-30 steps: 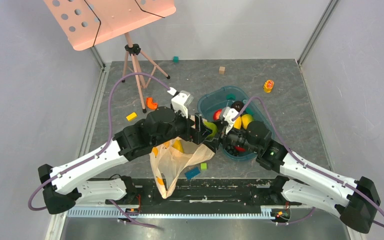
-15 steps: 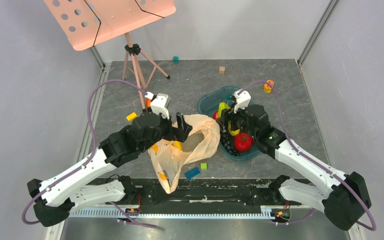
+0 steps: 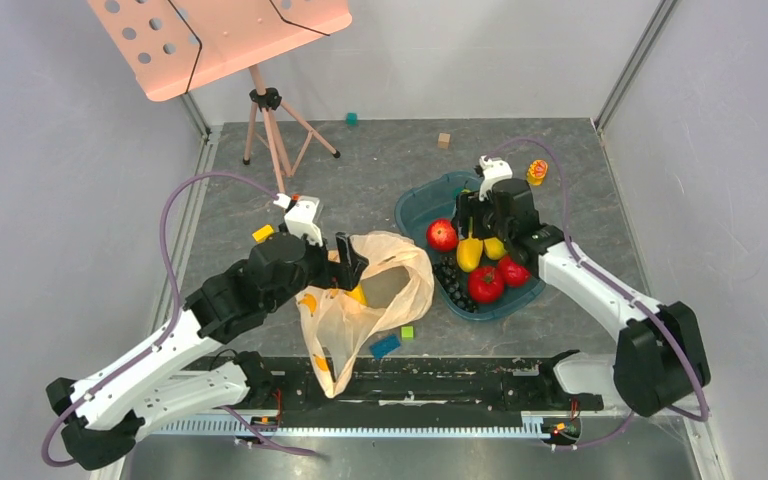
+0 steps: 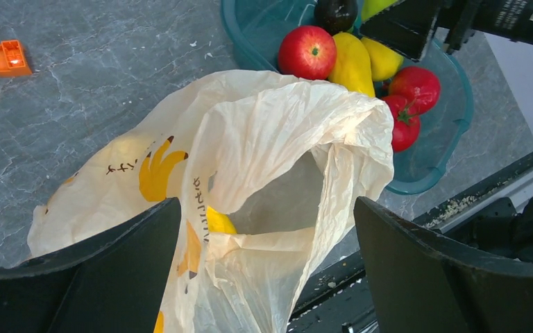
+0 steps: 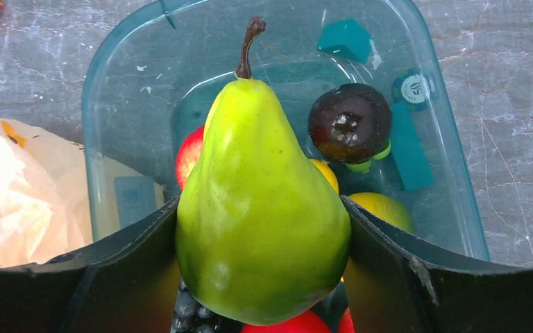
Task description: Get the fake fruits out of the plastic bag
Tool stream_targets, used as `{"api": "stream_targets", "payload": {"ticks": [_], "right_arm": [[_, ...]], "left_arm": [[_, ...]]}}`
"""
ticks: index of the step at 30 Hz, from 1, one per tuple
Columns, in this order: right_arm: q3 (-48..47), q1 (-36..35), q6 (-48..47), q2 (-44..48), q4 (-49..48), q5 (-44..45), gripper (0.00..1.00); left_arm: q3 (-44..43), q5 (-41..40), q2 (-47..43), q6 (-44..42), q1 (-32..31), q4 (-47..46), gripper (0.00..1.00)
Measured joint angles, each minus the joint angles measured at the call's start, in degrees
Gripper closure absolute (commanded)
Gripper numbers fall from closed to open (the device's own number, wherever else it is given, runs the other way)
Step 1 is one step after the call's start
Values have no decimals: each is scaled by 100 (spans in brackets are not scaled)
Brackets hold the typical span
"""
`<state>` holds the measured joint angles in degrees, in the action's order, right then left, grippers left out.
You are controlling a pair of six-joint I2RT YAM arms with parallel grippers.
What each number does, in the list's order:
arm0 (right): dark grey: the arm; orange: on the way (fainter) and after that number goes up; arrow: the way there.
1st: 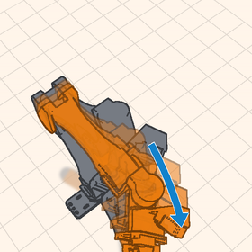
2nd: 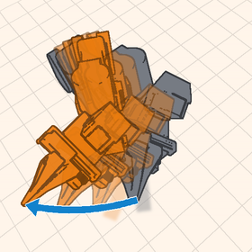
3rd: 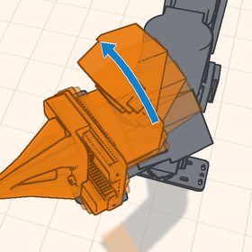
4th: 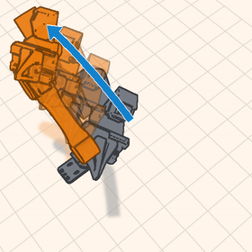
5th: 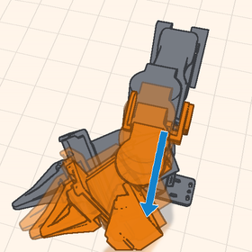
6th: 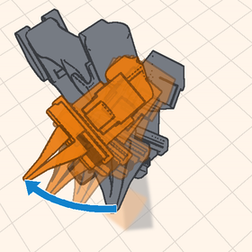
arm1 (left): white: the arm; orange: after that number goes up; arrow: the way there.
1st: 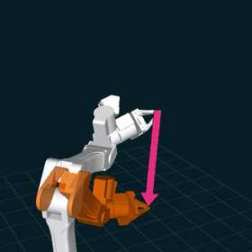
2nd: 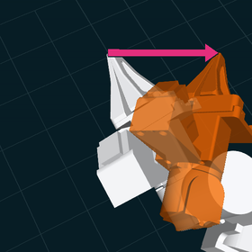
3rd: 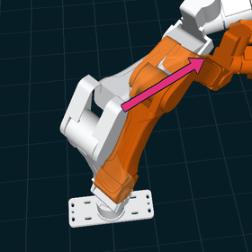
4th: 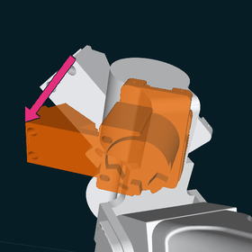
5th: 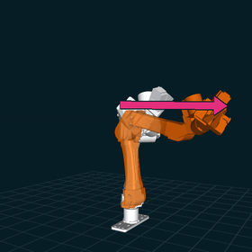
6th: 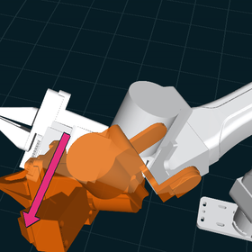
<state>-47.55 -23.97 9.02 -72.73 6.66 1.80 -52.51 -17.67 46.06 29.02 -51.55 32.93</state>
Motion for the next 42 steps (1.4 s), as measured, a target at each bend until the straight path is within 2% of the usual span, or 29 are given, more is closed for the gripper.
{"api": "stream_targets", "payload": {"ticks": [7, 20, 27, 36, 42], "right_arm": [[-616, 57, -7, -990, 81, -44, 72], [-1853, 57, -98, -2677, 188, 166, 63], [-2015, 57, -114, -3067, 238, 302, 42], [-2015, 57, -177, -3117, 251, 372, 15], [-2015, 59, -243, -3097, 254, 411, 9]], "left_arm": [[240, 256, -199, 0, 11, -66, 0], [551, 468, -505, 0, 11, -162, 0], [682, 649, -573, -2, 11, -308, 0], [706, 752, -564, -2, 11, -361, 0], [815, 778, -577, -2, 11, -398, 0]]}}
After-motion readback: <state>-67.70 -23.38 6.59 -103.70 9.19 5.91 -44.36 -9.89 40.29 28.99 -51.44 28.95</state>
